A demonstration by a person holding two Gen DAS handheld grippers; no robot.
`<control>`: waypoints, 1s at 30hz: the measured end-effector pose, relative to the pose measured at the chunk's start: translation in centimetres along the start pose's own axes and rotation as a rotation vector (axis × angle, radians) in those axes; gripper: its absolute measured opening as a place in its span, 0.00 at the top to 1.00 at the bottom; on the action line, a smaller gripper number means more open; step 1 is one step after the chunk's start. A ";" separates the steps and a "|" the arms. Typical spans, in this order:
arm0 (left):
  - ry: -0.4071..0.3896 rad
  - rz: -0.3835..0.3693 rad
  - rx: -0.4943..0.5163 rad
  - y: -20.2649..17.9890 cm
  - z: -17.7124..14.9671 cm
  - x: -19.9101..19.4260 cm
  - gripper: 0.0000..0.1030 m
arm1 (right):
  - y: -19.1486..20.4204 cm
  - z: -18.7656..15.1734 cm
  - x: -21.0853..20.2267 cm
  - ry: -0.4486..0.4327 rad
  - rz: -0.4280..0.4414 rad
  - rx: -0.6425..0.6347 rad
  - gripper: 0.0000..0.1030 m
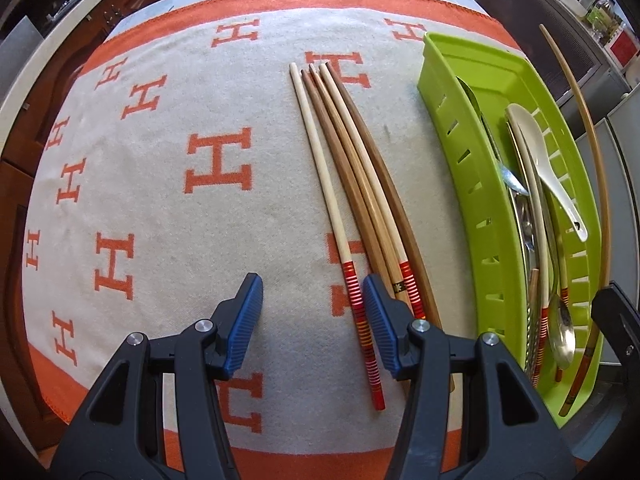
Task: Organize utensils
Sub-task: 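Lower the chopstick into the tray with the right tool while the left closes on a red-striped chopstick, then carry the left tool's chopstick into the green tray and open both tools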
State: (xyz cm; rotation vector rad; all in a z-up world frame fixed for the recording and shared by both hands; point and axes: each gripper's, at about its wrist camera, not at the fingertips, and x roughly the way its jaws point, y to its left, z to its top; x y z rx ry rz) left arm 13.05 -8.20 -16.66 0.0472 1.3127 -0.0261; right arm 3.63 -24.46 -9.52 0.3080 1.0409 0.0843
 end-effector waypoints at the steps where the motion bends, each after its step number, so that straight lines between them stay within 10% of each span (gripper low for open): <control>1: -0.001 -0.006 -0.003 -0.1 0.1 0.1 0.55 | 0.1 0.0 0.0 0.000 -0.001 -0.003 0.93; 6: -0.011 -0.019 -0.004 0.4 0.0 -0.3 0.96 | 0.3 0.0 -0.2 -0.005 0.000 -0.010 0.94; 30: -0.061 -0.304 -0.011 0.9 -0.3 -8.7 0.97 | 0.1 0.4 -0.5 0.011 0.002 -0.009 0.93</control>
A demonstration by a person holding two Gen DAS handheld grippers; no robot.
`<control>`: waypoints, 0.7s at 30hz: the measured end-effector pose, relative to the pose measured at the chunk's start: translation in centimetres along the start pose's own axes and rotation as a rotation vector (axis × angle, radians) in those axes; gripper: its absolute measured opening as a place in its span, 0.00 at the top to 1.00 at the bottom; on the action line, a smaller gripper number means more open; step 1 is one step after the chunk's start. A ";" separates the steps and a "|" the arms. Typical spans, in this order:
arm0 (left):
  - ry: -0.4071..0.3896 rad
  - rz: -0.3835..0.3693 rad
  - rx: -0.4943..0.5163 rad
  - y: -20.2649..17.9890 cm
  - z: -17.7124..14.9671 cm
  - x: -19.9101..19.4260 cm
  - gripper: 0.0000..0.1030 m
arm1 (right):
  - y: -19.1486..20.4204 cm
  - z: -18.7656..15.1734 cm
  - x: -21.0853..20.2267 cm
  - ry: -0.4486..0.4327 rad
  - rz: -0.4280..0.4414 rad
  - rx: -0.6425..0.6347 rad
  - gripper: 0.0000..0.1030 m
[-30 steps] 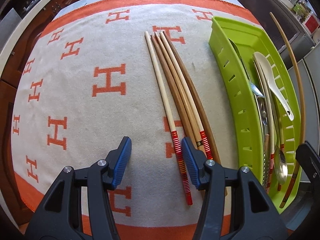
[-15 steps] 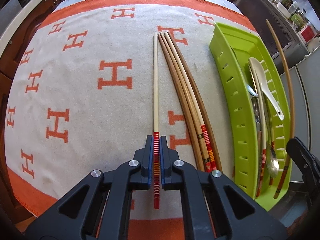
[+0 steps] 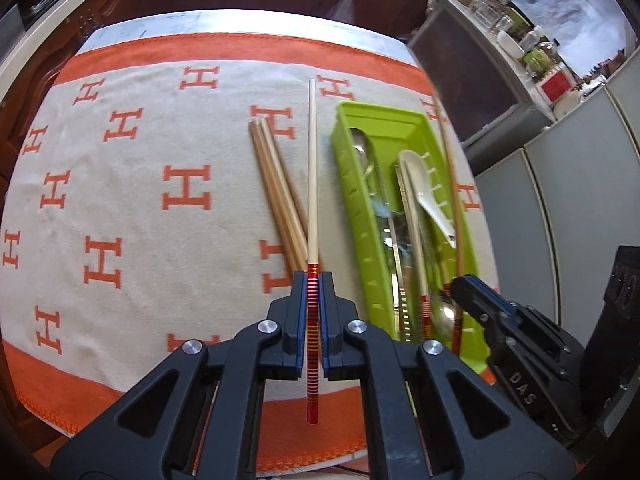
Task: Organize utensils
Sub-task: 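Carry the left tool's chopstick into the green tray and open both tools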
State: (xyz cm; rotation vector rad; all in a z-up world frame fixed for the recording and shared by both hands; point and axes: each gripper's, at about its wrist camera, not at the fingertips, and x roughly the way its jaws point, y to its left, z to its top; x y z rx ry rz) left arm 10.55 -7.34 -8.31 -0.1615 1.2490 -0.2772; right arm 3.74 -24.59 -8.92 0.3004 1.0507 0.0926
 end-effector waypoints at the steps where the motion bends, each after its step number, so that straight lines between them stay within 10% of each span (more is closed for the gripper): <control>1: 0.003 -0.009 0.008 -0.5 0.1 0.0 0.97 | -0.1 0.0 0.0 -0.001 -0.002 0.000 0.93; 11: 0.081 -0.109 0.013 -5.2 0.8 2.3 0.97 | -0.5 0.0 1.0 0.058 -0.036 -0.052 0.93; 21: 0.124 -0.027 0.083 -7.4 0.0 5.6 0.96 | -2.6 -0.8 2.1 0.114 -0.010 0.019 0.92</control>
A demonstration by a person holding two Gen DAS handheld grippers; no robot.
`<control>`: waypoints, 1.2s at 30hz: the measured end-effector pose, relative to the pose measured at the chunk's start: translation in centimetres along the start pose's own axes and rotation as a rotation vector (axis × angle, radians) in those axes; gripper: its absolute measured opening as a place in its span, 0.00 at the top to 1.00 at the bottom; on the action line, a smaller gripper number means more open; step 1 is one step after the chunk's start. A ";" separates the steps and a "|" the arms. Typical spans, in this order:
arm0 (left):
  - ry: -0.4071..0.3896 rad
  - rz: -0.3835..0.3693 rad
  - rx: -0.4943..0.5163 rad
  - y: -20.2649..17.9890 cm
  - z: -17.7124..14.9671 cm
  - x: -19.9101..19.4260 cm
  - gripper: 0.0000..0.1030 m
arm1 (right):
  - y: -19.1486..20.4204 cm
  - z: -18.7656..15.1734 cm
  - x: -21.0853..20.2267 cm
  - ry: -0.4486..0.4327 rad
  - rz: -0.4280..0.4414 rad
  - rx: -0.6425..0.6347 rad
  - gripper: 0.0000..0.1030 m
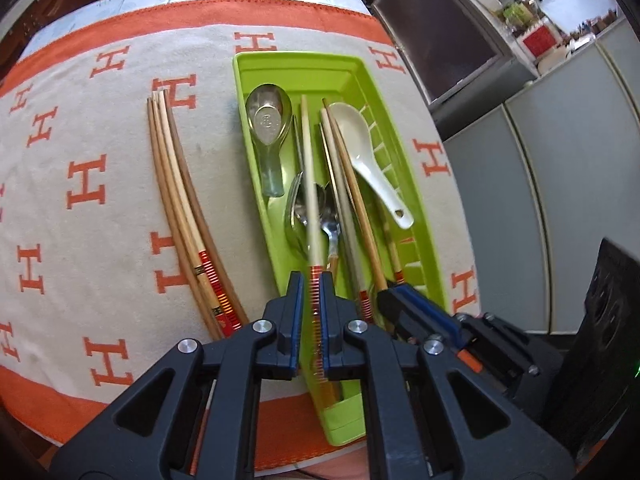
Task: Organize utensils
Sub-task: 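Carry the left tool's chopstick into the green tray and open both tools, then move the right tool back to the wooden chopsticks and close on one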
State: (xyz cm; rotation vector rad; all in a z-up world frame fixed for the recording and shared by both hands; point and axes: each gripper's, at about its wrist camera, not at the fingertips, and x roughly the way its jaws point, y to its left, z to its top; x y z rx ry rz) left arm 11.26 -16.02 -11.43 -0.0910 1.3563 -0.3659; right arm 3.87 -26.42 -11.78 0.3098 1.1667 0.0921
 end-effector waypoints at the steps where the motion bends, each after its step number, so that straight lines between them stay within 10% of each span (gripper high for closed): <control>1: -0.002 0.005 0.017 -0.1 -0.2 -0.1 0.96 | -0.1 -0.1 0.0 -0.001 0.005 0.007 0.92; 10: -0.068 0.050 0.103 0.5 -2.2 -3.6 0.57 | 0.3 -0.2 -1.0 -0.024 0.010 0.018 0.92; 36: -0.225 0.329 -0.037 15.3 -5.5 -8.5 0.57 | 9.9 -0.8 -0.6 -0.018 0.058 -0.190 0.92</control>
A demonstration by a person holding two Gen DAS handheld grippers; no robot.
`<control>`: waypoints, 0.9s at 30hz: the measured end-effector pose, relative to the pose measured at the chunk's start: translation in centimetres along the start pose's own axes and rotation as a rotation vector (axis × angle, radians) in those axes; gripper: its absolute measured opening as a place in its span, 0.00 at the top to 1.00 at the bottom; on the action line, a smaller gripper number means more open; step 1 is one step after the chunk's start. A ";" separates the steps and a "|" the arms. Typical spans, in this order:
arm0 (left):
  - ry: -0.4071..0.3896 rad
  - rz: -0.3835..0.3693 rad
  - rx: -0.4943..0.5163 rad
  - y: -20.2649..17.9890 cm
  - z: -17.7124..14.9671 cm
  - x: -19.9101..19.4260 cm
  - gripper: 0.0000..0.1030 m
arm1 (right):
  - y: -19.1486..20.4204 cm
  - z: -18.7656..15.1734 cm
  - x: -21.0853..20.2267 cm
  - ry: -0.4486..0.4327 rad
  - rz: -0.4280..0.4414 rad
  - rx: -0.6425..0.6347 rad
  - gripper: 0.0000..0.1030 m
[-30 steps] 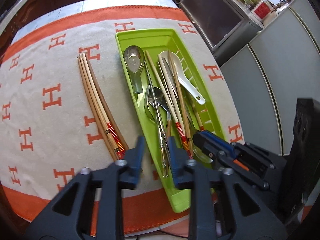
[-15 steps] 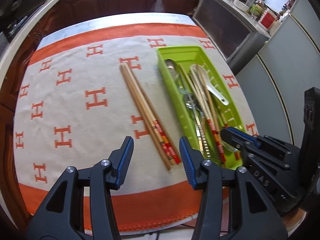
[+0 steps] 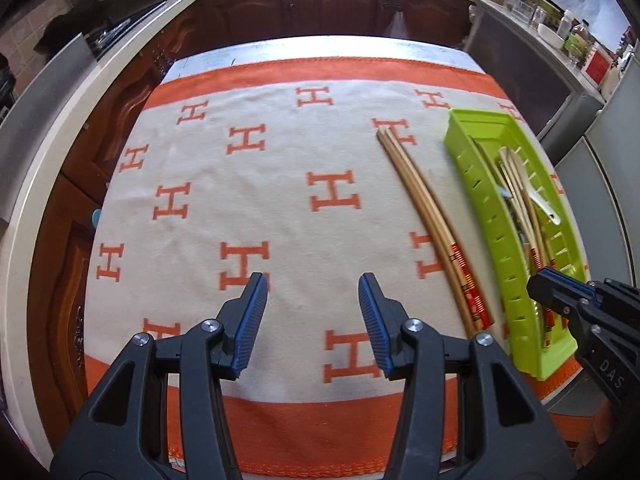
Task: Organize utensils
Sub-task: 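Move the right tool back to the wooden chopsticks and close on one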
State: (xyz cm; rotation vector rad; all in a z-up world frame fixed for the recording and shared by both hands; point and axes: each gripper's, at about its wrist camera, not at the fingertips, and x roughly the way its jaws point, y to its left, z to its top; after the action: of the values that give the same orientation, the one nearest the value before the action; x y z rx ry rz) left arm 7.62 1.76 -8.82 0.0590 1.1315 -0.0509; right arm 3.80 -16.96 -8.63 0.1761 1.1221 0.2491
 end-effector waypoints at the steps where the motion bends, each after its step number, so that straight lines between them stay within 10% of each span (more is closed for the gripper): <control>1: 0.010 -0.002 -0.005 0.2 -0.1 0.3 0.57 | 0.3 0.0 0.3 0.004 0.002 -0.009 0.92; 27: 0.109 -0.067 -0.072 3.3 -0.7 5.3 0.57 | 3.6 0.7 8.0 0.144 -0.177 -0.060 0.92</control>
State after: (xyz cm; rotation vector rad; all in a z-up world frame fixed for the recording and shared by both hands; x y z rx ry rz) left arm 9.49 5.04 -13.80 -0.0405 1.2434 -0.0669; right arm 7.32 -11.21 -14.30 0.0046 1.2640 0.1388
